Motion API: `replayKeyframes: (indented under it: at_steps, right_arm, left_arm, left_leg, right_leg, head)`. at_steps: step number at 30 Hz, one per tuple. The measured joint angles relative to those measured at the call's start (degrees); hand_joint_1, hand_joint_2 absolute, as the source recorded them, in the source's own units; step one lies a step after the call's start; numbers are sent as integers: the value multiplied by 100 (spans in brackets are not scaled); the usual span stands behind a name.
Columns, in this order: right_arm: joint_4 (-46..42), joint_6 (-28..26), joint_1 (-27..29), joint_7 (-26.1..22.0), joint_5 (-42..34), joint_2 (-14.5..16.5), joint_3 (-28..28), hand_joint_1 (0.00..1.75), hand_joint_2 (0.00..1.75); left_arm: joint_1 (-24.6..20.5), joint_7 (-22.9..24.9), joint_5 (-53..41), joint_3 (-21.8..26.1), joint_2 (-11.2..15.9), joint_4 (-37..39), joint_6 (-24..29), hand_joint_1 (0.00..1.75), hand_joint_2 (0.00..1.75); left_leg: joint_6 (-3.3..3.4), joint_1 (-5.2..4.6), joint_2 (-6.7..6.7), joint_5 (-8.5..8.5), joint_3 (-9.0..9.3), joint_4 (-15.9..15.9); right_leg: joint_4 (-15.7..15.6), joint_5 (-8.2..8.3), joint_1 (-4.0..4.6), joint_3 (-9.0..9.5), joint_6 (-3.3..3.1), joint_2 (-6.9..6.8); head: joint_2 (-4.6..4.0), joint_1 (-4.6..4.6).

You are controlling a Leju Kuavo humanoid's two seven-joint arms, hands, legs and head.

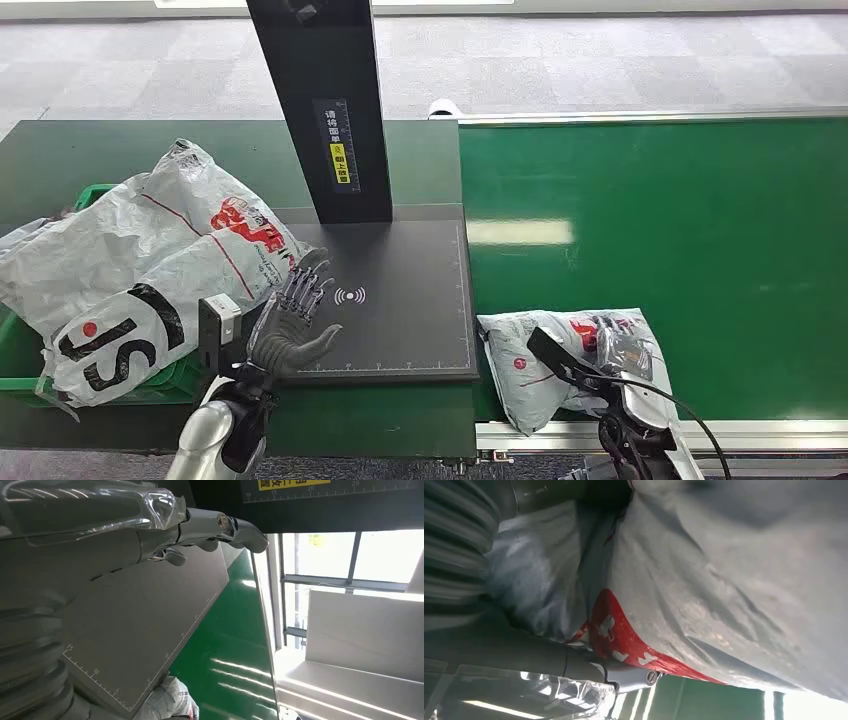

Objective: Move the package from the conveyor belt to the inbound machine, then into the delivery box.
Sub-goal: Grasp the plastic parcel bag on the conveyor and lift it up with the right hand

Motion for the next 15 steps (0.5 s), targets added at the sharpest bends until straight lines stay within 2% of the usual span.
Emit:
replayKeyframes:
  at_steps: [7,15]
  right_arm:
    - [92,-175,-86,-185,128,-38,37,175,175]
    - [40,-1113,-97,-769,352,-22,67,175,175]
  left_arm:
    - [78,-22,9,41,6,-78,-2,0,175]
    - [230,-78,67,133,43,-288,-26,0,175]
  left_leg:
    - [1,0,-1,2,13,0]
    - [1,0,-1,2,-4,0]
  right_leg:
    - [0,1,0,13,0,0]
    - [2,1,0,-3,0,0]
  head:
    - [0,-1]
    - [0,-1]
